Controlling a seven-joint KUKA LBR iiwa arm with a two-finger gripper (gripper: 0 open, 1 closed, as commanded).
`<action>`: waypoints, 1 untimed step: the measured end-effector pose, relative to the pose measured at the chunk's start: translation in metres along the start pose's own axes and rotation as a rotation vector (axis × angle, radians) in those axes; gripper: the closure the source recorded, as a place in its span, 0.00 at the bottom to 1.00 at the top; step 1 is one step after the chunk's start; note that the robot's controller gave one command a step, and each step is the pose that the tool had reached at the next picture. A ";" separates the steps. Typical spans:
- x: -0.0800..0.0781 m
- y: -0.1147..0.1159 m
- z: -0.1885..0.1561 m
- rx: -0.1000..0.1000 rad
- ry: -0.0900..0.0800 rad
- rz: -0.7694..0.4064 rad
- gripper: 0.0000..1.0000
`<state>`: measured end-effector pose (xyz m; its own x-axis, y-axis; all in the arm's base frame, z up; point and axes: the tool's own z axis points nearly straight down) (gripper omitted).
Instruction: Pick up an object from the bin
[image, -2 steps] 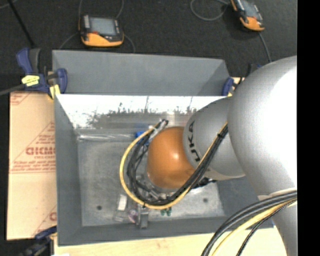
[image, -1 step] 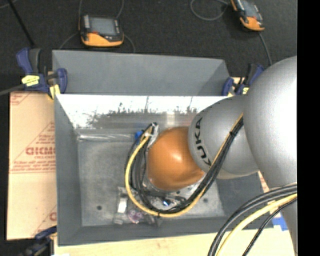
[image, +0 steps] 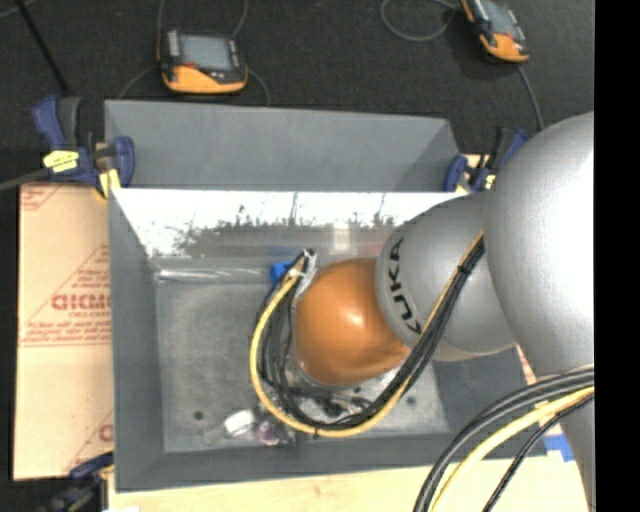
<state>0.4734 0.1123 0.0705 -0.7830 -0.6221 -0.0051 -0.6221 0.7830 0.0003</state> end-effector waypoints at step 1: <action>-0.087 0.033 0.000 0.000 -0.004 0.105 1.00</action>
Offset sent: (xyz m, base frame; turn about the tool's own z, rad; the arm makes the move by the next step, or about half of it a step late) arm 0.0453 0.0758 -0.0005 0.1086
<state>0.5209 0.1918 0.0713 -0.8436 -0.5369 -0.0086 -0.5369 0.8436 0.0012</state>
